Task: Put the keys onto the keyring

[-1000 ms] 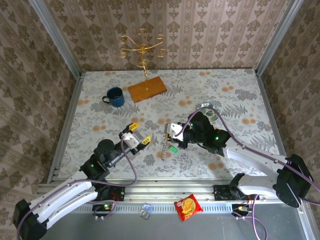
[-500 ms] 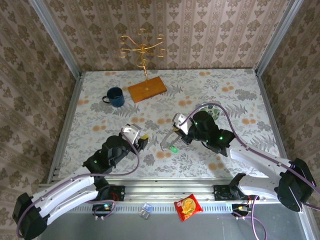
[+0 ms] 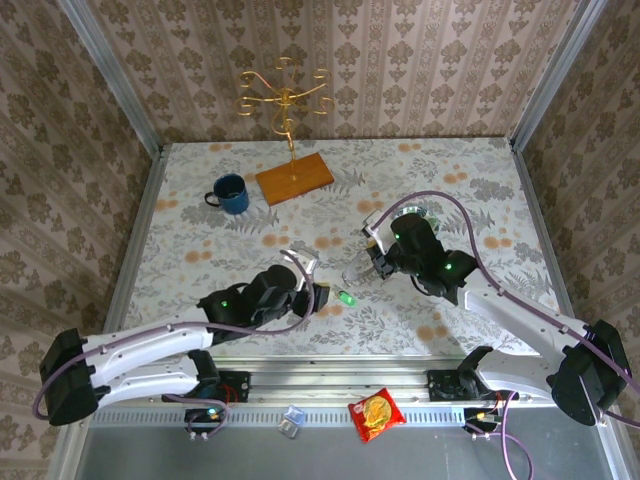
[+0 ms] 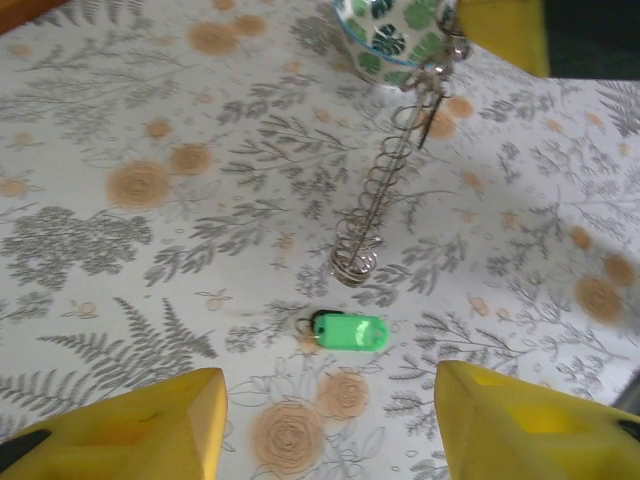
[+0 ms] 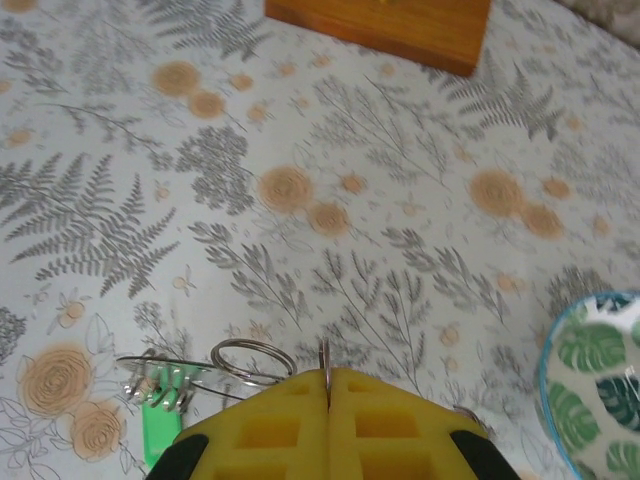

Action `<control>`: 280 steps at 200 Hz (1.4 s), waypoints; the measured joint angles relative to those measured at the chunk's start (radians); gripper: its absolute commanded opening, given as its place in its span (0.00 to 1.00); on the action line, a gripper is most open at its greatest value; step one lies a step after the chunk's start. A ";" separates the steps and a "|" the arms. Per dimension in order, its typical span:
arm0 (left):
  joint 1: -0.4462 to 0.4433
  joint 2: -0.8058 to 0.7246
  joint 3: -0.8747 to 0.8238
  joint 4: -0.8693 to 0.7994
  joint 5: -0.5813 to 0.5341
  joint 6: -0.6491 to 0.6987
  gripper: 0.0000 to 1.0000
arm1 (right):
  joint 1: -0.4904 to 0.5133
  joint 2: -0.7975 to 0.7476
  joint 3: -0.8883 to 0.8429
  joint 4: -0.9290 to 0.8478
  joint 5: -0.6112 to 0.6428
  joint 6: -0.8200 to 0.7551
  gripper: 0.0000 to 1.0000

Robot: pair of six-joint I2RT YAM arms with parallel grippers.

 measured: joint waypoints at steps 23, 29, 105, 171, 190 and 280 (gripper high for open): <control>-0.005 0.084 0.027 -0.034 0.037 0.035 0.57 | -0.013 0.000 0.014 -0.042 0.032 0.036 0.00; -0.005 0.108 0.029 -0.043 0.045 0.046 0.57 | -0.014 -0.002 0.016 -0.051 0.043 0.043 0.00; 0.165 0.266 0.047 -0.062 0.198 0.121 0.52 | -0.018 -0.039 0.026 -0.132 0.106 0.087 0.00; 0.366 0.312 0.069 -0.033 0.431 -0.169 0.54 | -0.018 -0.040 0.028 -0.143 0.108 0.093 0.00; 0.379 0.366 0.069 -0.002 0.494 -0.284 0.52 | -0.018 -0.040 0.028 -0.143 0.108 0.094 0.00; 0.370 0.574 0.045 0.251 0.675 -0.703 0.43 | -0.018 -0.040 0.028 -0.146 0.096 0.094 0.00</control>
